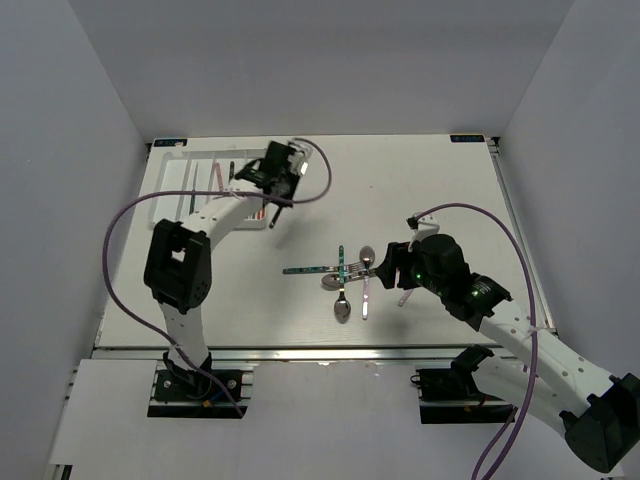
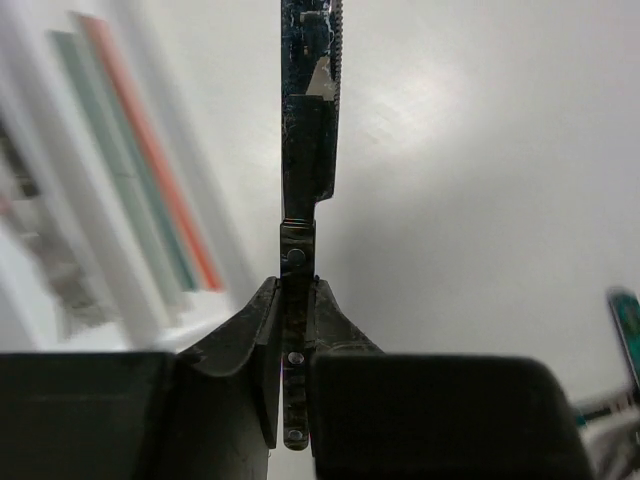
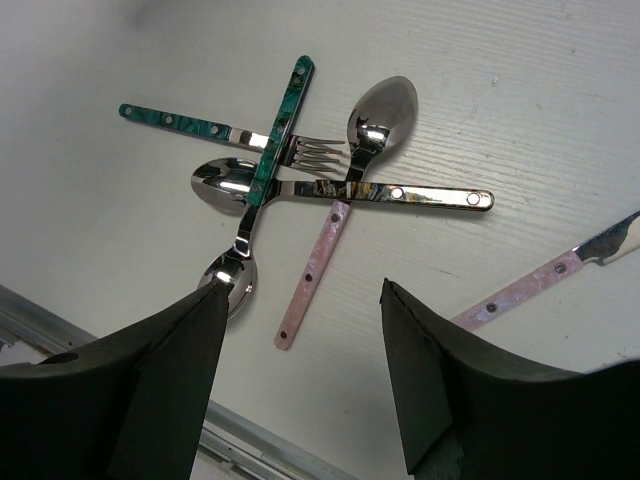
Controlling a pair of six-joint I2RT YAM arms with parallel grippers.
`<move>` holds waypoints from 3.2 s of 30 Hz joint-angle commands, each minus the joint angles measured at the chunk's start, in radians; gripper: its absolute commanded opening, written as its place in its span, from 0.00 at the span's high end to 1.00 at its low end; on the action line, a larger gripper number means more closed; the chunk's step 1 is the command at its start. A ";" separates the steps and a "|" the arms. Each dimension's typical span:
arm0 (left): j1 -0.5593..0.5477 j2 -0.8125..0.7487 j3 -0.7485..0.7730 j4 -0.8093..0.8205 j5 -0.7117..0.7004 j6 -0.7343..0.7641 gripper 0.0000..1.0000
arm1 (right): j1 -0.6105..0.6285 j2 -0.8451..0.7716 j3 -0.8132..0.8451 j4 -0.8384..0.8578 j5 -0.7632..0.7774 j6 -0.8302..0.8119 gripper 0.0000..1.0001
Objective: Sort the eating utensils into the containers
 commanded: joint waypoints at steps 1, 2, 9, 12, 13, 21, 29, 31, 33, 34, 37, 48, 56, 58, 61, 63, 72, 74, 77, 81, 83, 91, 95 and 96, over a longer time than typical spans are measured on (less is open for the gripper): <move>0.196 -0.089 0.065 0.092 -0.096 -0.114 1.00 | -0.004 -0.005 -0.001 0.023 -0.013 -0.007 0.32; 0.230 -0.071 0.071 0.118 -0.103 -0.114 1.00 | -0.002 -0.007 0.001 0.023 -0.015 -0.007 0.32; 0.426 0.135 0.285 0.141 -0.103 -0.007 1.00 | -0.004 0.002 0.001 0.023 -0.019 -0.008 0.32; 0.474 0.172 0.312 0.155 -0.037 0.027 1.00 | -0.002 -0.002 0.001 0.022 -0.018 -0.007 0.32; 0.480 0.189 0.312 0.158 -0.014 0.045 1.00 | -0.004 -0.004 0.001 0.020 -0.016 -0.007 0.32; 0.580 0.204 0.186 0.256 0.066 0.013 1.00 | -0.002 0.013 0.001 0.025 -0.025 -0.011 0.32; 0.601 0.196 0.148 0.281 0.065 0.019 1.00 | -0.004 0.021 -0.001 0.025 -0.027 -0.010 0.32; 0.601 0.195 0.128 0.287 0.068 0.021 1.00 | -0.002 0.019 -0.002 0.023 -0.027 -0.010 0.32; 0.601 0.193 0.114 0.291 0.069 0.021 1.00 | -0.002 0.018 -0.001 0.023 -0.027 -0.010 0.32; 0.601 0.193 0.102 0.295 0.072 0.019 0.95 | -0.004 0.018 0.001 0.020 -0.027 -0.011 0.32; 0.601 0.178 0.085 0.305 0.083 0.012 0.85 | -0.002 0.015 0.002 0.019 -0.025 -0.010 0.32; 0.600 0.005 0.074 0.318 0.072 -0.051 0.02 | -0.002 0.013 -0.002 0.023 -0.004 -0.007 0.31; 0.507 -0.159 0.132 0.212 0.143 -0.111 0.02 | -0.004 0.005 -0.007 0.032 0.016 -0.004 0.30; 0.433 -0.181 0.147 0.117 0.115 -0.082 0.02 | -0.004 0.004 -0.005 0.032 0.024 -0.004 0.30; 0.290 -0.207 0.116 0.031 0.051 -0.013 0.04 | -0.002 -0.011 0.001 0.023 0.036 0.001 0.30; 0.160 -0.206 0.085 -0.026 0.065 0.047 0.09 | -0.004 -0.039 0.005 0.012 0.030 0.004 0.30; -0.126 -0.216 -0.134 0.020 0.025 -0.052 0.17 | -0.004 -0.065 -0.002 -0.007 0.024 0.018 0.31; -0.137 -0.253 -0.188 0.075 0.016 -0.128 0.15 | -0.004 -0.051 0.001 -0.017 0.030 0.018 0.31; -0.141 -0.366 -0.308 0.118 0.013 -0.215 0.02 | -0.004 -0.038 0.007 -0.020 0.031 0.015 0.30; -0.143 -0.514 -0.397 0.071 -0.087 -0.309 0.02 | -0.004 -0.019 0.001 -0.015 0.070 0.033 0.11; -0.143 -0.607 -0.438 0.034 -0.219 -0.320 0.02 | -0.004 -0.004 0.001 -0.012 0.070 0.041 0.11; -0.143 -0.667 -0.468 0.026 -0.003 -0.231 0.02 | -0.004 0.027 0.013 0.023 0.053 0.016 0.11; -0.144 -0.493 -0.363 -0.087 0.124 -0.038 0.04 | -0.002 0.002 0.007 0.020 0.059 -0.007 0.12; -0.147 -0.419 -0.334 -0.109 0.140 0.022 0.04 | -0.002 -0.008 0.004 0.023 0.057 -0.004 0.12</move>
